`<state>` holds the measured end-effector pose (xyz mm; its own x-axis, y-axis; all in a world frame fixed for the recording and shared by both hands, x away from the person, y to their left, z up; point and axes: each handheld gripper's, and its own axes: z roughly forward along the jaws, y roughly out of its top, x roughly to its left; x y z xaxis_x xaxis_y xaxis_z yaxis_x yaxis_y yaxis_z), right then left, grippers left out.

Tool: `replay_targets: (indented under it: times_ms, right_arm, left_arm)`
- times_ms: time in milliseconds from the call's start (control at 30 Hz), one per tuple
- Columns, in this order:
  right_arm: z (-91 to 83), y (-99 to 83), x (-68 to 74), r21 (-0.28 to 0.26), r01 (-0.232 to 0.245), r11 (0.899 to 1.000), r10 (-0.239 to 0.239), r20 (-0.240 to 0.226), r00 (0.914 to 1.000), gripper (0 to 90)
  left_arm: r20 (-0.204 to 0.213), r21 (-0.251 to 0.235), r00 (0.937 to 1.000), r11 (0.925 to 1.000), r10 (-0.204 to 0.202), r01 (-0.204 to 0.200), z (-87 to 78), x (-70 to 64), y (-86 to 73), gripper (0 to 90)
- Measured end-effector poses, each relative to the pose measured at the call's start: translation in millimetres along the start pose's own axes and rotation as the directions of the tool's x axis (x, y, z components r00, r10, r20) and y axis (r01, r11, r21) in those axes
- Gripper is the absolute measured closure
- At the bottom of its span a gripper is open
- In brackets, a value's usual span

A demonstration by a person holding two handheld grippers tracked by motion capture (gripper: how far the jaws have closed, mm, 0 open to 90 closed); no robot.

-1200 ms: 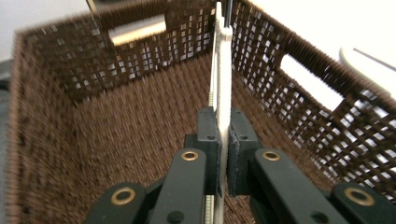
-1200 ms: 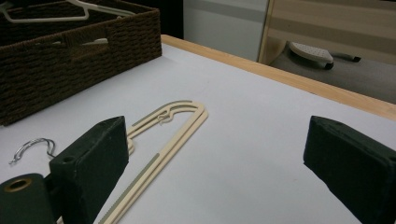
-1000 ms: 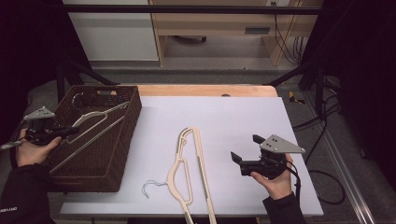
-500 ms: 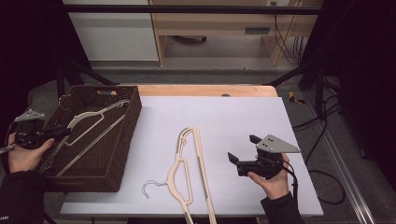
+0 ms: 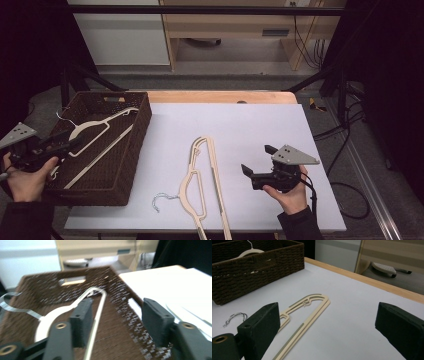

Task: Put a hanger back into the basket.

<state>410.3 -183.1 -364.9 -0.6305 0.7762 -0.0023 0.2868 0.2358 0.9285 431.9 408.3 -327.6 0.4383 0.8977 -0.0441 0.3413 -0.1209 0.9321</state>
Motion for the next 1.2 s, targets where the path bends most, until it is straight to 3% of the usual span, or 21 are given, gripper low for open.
replay_targets:
  times_ms: [167, 300, 400, 500, 700, 833, 933, 967, 1033, 1100, 1200]
  right_arm:
    - [1.3, 2.3, 5.1, 0.000, 0.005, 1.000, -0.005, -0.008, 1.0000, 6.3]
    - [3.9, 2.5, 9.5, 0.014, 0.008, 1.000, -0.008, -0.009, 0.9999, 6.4]
    - [5.4, 2.8, 11.9, 0.031, -0.005, 0.999, 0.005, -0.013, 0.9999, 6.7]
    - [6.3, 2.3, 13.6, 0.032, -0.003, 0.999, 0.004, -0.024, 0.9997, 6.9]
    - [13.1, -0.6, 21.7, 0.054, 0.003, 0.999, -0.001, -0.044, 0.9990, 7.0]
    - [21.9, -2.4, 34.2, 0.076, 0.009, 0.997, -0.003, -0.078, 0.9969, 7.2]
    - [29.2, -2.8, 45.2, 0.096, 0.030, 0.995, -0.019, -0.109, 0.9939, 7.2]
    - [31.3, -3.0, 48.1, 0.099, 0.034, 0.994, -0.022, -0.119, 0.9926, 7.2]
    - [33.7, -3.8, 51.3, 0.102, 0.035, 0.994, -0.021, -0.135, 0.9906, 7.5]
    - [35.6, -5.3, 52.0, 0.106, 0.026, 0.994, -0.011, -0.141, 0.9900, 8.0]
    - [36.6, -7.9, 50.3, 0.112, 0.026, 0.993, -0.010, -0.141, 0.9900, 8.1]
  left_arm:
    - [0.085, -0.095, 0.9962, 0.9954, 0.021, -0.013, 3.7, -34.2, -1.4, 26.4]
    - [0.141, -0.130, 0.9892, 0.9912, 0.042, -0.023, 10.6, -60.2, -2.1, 17.5]
    - [0.161, -0.125, 0.9828, 0.9896, 0.091, -0.071, 18.3, -79.6, -2.2, 12.8]
    - [0.182, -0.117, 0.9780, 0.9899, 0.101, -0.081, 26.1, -95.8, -5.2, 8.6]
    - [0.234, -0.095, 0.9641, 0.9899, 0.125, -0.105, 32.1, -115.2, -16.3, 6.2]
    - [0.260, -0.074, 0.9551, 0.9892, 0.141, -0.126, 34.7, -124.6, -25.2, 6.3]
    - [0.301, -0.048, 0.9415, 0.9883, 0.152, -0.145, 38.4, -131.1, -28.4, 7.4]
    - [0.314, -0.037, 0.9343, 0.9854, 0.169, -0.166, 39.5, -135.0, -29.6, 8.2]
    - [0.322, -0.020, 0.9267, 0.9800, 0.194, -0.198, 40.6, -140.7, -30.8, 9.6]
    - [0.343, -0.001, 0.9123, 0.9713, 0.224, -0.238, 42.9, -146.8, -32.2, 11.9]
    - [0.379, 0.028, 0.8951, 0.9637, 0.236, -0.266, 48.9, -154.7, -35.9, 15.8]
